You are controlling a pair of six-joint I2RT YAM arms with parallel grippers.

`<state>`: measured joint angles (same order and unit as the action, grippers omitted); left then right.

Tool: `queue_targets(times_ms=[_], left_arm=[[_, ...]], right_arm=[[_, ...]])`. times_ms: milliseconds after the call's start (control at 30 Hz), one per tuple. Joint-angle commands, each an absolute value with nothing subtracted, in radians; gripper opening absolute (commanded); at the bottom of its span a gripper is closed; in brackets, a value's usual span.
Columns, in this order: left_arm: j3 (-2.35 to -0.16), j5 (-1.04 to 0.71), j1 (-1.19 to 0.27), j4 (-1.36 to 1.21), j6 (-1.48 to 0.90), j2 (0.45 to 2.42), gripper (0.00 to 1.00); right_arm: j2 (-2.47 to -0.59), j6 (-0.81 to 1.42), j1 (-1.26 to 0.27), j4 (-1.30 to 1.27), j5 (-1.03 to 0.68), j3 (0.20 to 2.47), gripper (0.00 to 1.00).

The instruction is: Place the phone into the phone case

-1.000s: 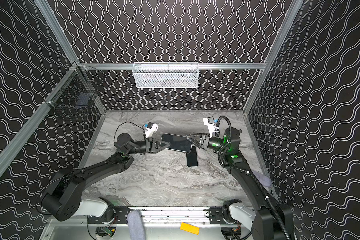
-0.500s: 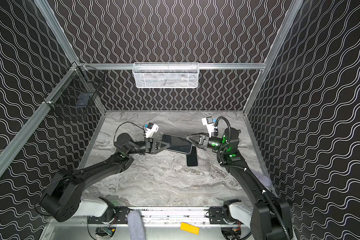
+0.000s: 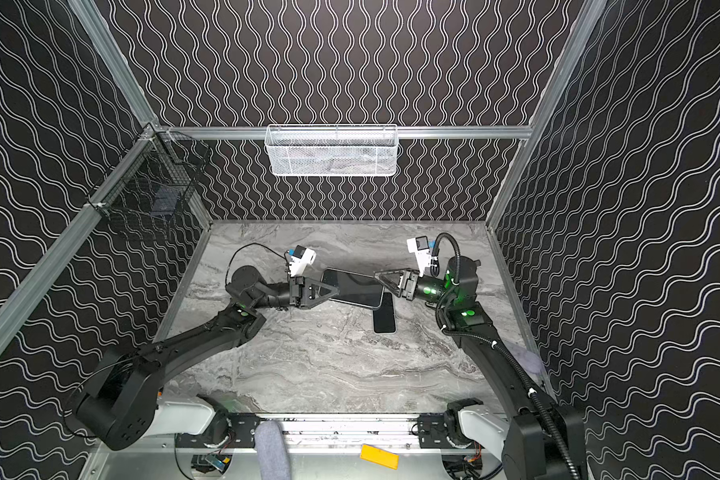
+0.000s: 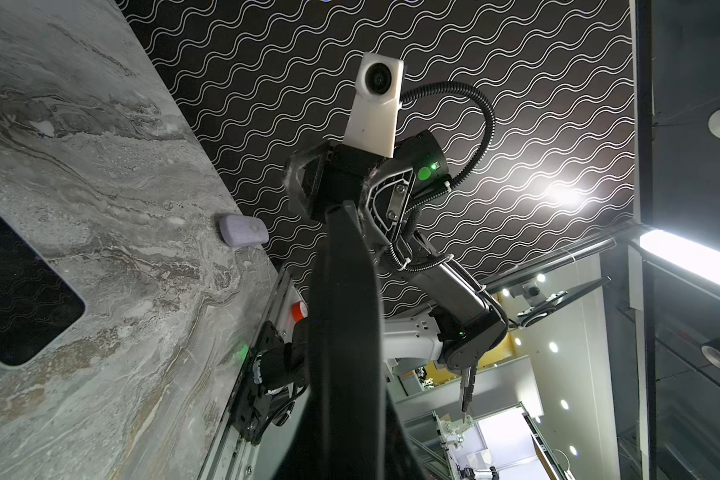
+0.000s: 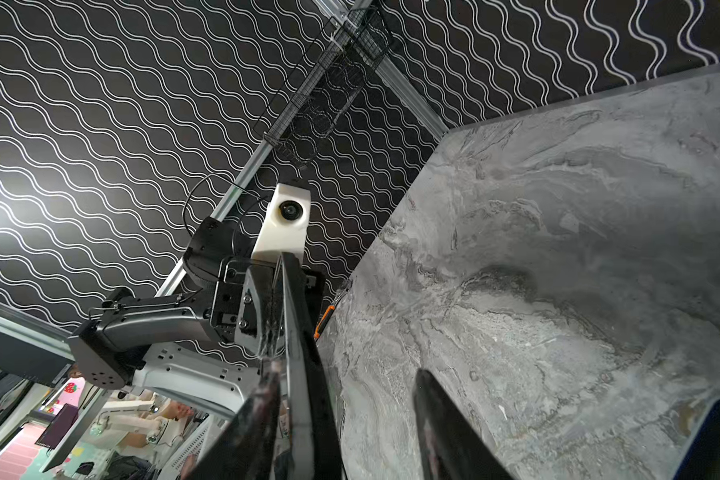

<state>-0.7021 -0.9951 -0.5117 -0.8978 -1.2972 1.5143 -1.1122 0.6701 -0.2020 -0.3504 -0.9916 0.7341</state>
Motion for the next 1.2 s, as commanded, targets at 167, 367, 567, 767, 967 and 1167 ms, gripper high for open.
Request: queue_targets(times_ms=[167, 367, 567, 767, 967, 1167], left_arm=[[-0.722, -0.981, -0.511, -0.917, -1.260, 1.526, 0.00], [-0.736, -0.974, -0.512, -0.896, -1.247, 1.526, 0.00], [-0.738, -0.977, -0.513, -0.890, -1.247, 1.526, 0.00], [-0.739, -0.977, -0.515, -0.886, -1.242, 1.526, 0.00], [-0.737, -0.996, -0.514, -0.885, -1.237, 1.523, 0.00], [-0.765, -1.092, -0.498, -0.730, -1.114, 1.485, 0.00]], right_arm=[[-1.097, 0.729, -0.205, -0.425, -1.110, 0.710, 0.33], [-1.073, 0.708, -0.206, -0.391, -1.102, 0.706, 0.18], [-1.074, 0.690, -0.206, -0.361, -1.082, 0.713, 0.00], [-1.081, 0.655, -0.206, -0.306, -1.054, 0.729, 0.00], [-1.071, 0.648, -0.206, -0.307, -1.057, 0.731, 0.26], [-1.036, 0.516, -0.197, -0.182, -1.034, 0.778, 0.70]])
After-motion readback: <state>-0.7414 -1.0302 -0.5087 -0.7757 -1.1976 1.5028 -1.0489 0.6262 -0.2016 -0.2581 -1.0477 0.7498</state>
